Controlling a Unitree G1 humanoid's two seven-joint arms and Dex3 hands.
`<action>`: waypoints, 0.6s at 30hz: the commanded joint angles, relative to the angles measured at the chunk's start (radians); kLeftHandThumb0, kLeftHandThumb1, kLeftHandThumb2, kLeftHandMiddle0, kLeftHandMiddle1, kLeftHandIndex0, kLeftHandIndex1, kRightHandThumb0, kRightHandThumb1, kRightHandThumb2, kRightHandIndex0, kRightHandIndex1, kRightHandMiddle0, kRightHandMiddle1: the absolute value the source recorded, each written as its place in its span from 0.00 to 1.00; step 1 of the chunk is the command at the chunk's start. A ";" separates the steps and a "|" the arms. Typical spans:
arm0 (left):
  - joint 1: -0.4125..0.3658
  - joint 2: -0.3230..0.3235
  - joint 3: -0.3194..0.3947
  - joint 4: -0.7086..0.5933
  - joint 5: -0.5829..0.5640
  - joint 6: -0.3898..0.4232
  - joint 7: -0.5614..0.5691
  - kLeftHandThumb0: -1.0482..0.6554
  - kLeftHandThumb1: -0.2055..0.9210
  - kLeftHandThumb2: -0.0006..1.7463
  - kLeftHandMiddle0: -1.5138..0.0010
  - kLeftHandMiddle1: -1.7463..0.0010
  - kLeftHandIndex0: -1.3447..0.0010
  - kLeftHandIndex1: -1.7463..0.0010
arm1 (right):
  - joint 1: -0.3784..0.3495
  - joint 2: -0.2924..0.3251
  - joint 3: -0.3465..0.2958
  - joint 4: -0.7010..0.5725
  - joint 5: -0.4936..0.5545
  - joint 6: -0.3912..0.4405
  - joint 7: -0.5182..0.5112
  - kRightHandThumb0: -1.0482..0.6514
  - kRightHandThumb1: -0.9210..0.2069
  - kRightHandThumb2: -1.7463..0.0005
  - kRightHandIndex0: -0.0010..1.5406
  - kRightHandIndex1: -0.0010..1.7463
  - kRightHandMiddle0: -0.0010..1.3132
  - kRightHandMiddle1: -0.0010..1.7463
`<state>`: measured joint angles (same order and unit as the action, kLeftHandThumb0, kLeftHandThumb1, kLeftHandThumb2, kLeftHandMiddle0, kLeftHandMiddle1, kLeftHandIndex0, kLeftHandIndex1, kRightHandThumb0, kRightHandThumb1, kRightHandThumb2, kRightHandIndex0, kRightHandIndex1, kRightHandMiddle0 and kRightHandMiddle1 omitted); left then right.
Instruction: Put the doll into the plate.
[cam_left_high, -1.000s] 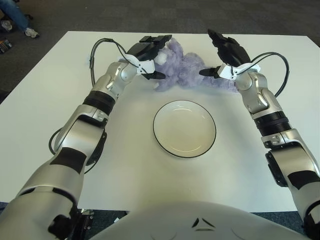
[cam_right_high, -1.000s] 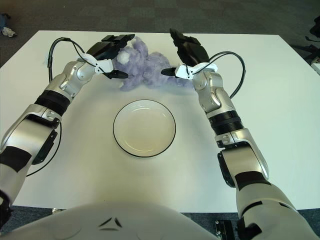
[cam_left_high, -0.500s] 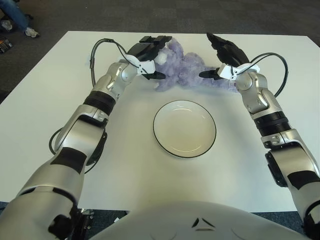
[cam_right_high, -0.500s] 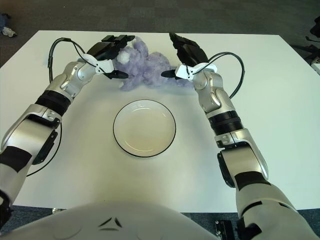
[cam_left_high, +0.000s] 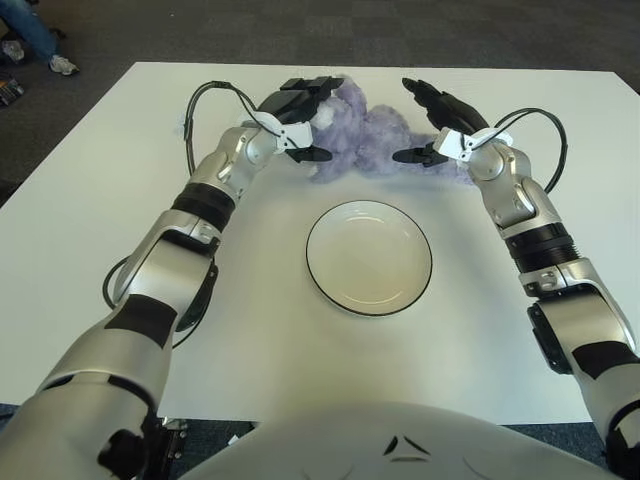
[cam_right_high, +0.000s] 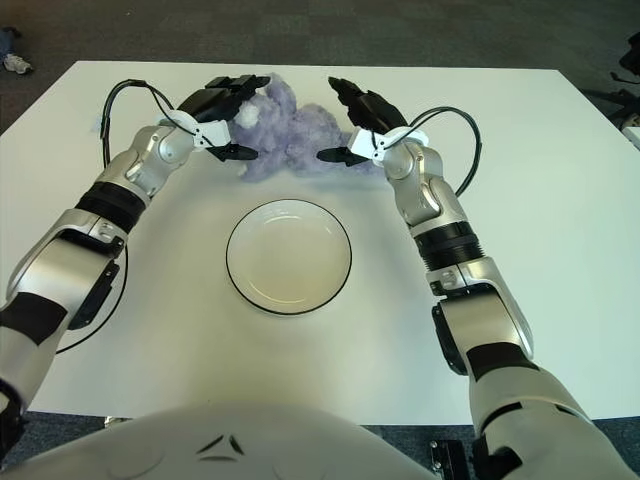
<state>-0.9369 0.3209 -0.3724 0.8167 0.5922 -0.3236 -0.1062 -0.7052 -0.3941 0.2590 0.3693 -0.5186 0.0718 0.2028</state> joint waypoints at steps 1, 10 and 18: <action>-0.037 -0.009 -0.009 0.027 -0.005 0.016 -0.026 0.22 0.53 0.47 0.99 0.86 1.00 0.79 | -0.035 0.015 0.000 0.042 0.016 0.004 0.009 0.12 0.31 0.68 0.00 0.35 0.00 0.10; -0.070 -0.031 -0.016 0.111 -0.005 0.005 -0.025 0.22 0.54 0.47 0.96 0.86 1.00 0.79 | -0.086 0.039 0.019 0.163 0.004 -0.032 -0.005 0.12 0.33 0.68 0.00 0.67 0.00 0.11; -0.093 -0.047 -0.023 0.187 0.001 -0.015 0.007 0.22 0.54 0.46 0.93 0.85 1.00 0.78 | -0.128 0.051 0.035 0.274 0.002 -0.089 -0.017 0.12 0.34 0.67 0.00 0.76 0.00 0.08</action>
<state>-1.0076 0.2801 -0.3861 0.9748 0.5925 -0.3275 -0.1127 -0.8030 -0.3466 0.2871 0.6072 -0.5211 0.0063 0.1977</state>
